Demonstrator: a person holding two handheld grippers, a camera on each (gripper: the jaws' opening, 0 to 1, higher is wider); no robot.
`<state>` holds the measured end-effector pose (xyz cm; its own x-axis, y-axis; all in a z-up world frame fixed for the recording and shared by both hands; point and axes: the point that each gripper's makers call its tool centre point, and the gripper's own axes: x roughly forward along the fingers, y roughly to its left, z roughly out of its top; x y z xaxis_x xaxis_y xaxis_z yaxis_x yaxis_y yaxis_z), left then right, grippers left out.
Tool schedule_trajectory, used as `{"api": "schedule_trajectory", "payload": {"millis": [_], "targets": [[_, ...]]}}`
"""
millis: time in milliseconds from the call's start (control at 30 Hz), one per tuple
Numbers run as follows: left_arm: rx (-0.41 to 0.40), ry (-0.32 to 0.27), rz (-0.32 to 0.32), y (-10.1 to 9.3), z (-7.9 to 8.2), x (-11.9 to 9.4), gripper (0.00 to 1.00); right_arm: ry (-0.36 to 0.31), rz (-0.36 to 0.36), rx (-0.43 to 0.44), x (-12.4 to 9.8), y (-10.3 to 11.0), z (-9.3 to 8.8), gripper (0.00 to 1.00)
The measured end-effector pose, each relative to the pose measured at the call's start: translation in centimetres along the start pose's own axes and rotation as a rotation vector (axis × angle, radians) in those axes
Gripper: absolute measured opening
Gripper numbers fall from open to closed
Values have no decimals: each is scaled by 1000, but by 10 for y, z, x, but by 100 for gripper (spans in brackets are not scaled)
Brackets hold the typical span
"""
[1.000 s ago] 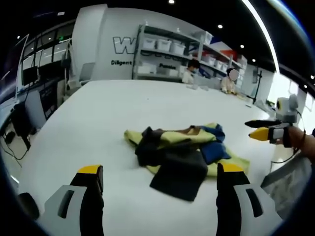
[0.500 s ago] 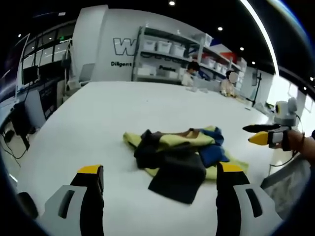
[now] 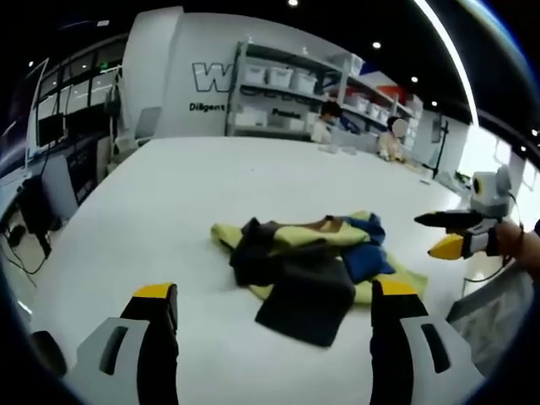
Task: Fold the garment on the visible template until the final outline fits inside the template.
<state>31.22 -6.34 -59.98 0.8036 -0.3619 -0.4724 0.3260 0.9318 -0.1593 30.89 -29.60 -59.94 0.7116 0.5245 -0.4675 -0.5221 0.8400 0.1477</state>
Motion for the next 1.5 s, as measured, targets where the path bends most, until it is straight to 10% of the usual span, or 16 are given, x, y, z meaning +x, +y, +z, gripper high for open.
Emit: {"api": "schedule_trajectory", "payload": {"millis": [1500], "targets": [[2, -30, 57, 16, 9, -4, 90, -32, -27, 21, -3, -9, 7, 85]]}}
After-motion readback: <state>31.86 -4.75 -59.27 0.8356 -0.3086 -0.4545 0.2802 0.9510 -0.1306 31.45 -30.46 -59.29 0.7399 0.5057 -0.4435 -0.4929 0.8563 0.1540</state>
